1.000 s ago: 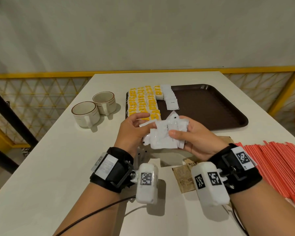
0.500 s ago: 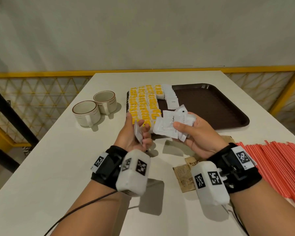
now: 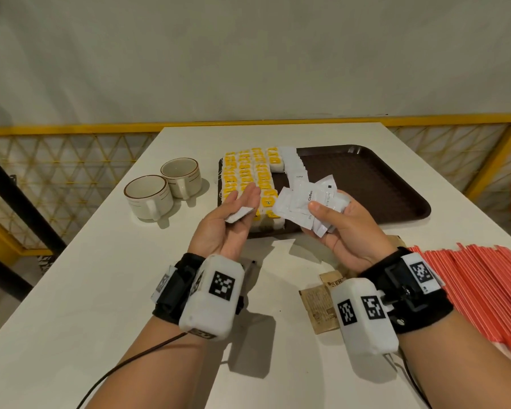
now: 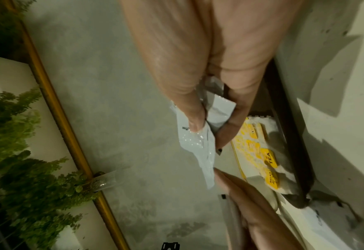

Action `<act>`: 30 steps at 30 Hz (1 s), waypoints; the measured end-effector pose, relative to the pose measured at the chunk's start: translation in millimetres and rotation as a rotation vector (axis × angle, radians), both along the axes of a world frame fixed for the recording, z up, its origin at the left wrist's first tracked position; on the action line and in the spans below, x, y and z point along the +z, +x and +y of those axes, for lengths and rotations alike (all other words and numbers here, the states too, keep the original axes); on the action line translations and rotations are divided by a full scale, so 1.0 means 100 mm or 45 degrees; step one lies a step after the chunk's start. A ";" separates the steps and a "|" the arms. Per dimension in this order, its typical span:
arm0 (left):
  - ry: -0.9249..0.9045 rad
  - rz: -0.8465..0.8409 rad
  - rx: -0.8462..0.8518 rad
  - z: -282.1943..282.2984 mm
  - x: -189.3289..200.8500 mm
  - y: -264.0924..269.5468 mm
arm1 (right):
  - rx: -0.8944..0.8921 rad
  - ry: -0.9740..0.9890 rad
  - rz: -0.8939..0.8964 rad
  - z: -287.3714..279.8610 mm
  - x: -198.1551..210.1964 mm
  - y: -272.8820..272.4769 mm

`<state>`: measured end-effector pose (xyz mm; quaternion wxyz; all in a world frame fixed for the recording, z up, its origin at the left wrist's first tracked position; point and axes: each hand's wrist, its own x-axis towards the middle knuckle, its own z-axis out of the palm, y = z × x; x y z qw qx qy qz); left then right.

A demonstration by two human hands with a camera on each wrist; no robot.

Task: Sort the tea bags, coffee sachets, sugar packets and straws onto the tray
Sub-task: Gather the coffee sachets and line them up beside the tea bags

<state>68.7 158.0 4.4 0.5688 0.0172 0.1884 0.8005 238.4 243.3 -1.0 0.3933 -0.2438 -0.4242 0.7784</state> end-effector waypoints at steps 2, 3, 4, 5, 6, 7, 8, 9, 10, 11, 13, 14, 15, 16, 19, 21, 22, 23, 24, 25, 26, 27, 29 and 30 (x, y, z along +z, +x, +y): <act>-0.086 0.096 -0.066 0.01 -0.03 -0.01 | 0.014 -0.003 0.021 0.00 -0.01 -0.01; -0.170 0.153 -0.092 0.01 -0.04 0.00 | 0.012 -0.008 0.031 0.00 -0.02 -0.02; -0.243 0.218 -0.110 0.02 -0.05 0.02 | 0.003 -0.014 0.043 0.00 -0.02 -0.02; -0.301 0.308 -0.126 0.02 -0.06 0.05 | -0.015 -0.020 0.061 0.01 -0.03 -0.03; -0.337 0.427 -0.141 0.03 -0.07 0.08 | -0.039 -0.027 0.082 0.02 -0.03 -0.03; -0.351 0.550 -0.155 0.04 -0.08 0.12 | -0.062 -0.033 0.098 0.02 -0.04 -0.04; -0.341 0.666 -0.170 0.04 -0.09 0.16 | -0.079 -0.038 0.106 0.02 -0.04 -0.04; -0.319 0.757 -0.187 0.04 -0.10 0.21 | -0.082 -0.033 0.103 0.02 -0.04 -0.04; -0.292 0.820 -0.200 0.04 -0.12 0.26 | -0.070 -0.017 0.090 0.00 -0.05 -0.05; -0.260 0.853 -0.204 0.05 -0.14 0.29 | -0.046 0.003 0.074 -0.01 -0.05 -0.05; -0.229 0.876 -0.188 0.05 -0.16 0.32 | 0.013 0.028 0.048 -0.05 -0.05 -0.06; -0.230 0.872 -0.172 0.06 -0.16 0.31 | 0.025 0.034 0.040 -0.06 -0.04 -0.06; -0.240 0.856 -0.156 0.06 -0.16 0.30 | 0.011 0.031 0.038 -0.06 -0.02 -0.05; -0.260 0.827 -0.139 0.06 -0.15 0.28 | -0.023 0.012 0.046 -0.04 -0.01 -0.04; -0.274 0.711 -0.095 0.05 -0.11 0.21 | -0.149 -0.109 0.105 0.05 0.01 0.02; -0.223 0.584 -0.090 0.03 -0.07 0.18 | -0.166 -0.162 0.125 0.07 0.01 0.03; -0.186 0.497 -0.098 0.03 -0.06 0.16 | -0.156 -0.176 0.128 0.07 0.01 0.03; -0.138 0.417 -0.120 0.01 -0.05 0.14 | -0.141 -0.179 0.124 0.05 0.01 0.02; -0.086 0.350 -0.153 0.00 -0.04 0.13 | -0.127 -0.173 0.114 0.04 0.01 0.01; -0.048 0.297 -0.179 -0.01 -0.03 0.12 | -0.112 -0.159 0.103 0.02 0.00 -0.01; -0.025 0.262 -0.190 -0.01 -0.03 0.11 | -0.098 -0.147 0.096 0.01 0.01 -0.02; -0.019 0.247 -0.192 0.00 -0.03 0.10 | -0.084 -0.138 0.094 0.00 0.01 -0.03; -0.058 0.239 -0.180 0.01 -0.05 0.10 | -0.062 -0.127 0.094 -0.02 0.01 -0.04; -0.083 0.227 -0.182 0.02 -0.06 0.10 | -0.056 -0.125 0.089 -0.02 0.01 -0.04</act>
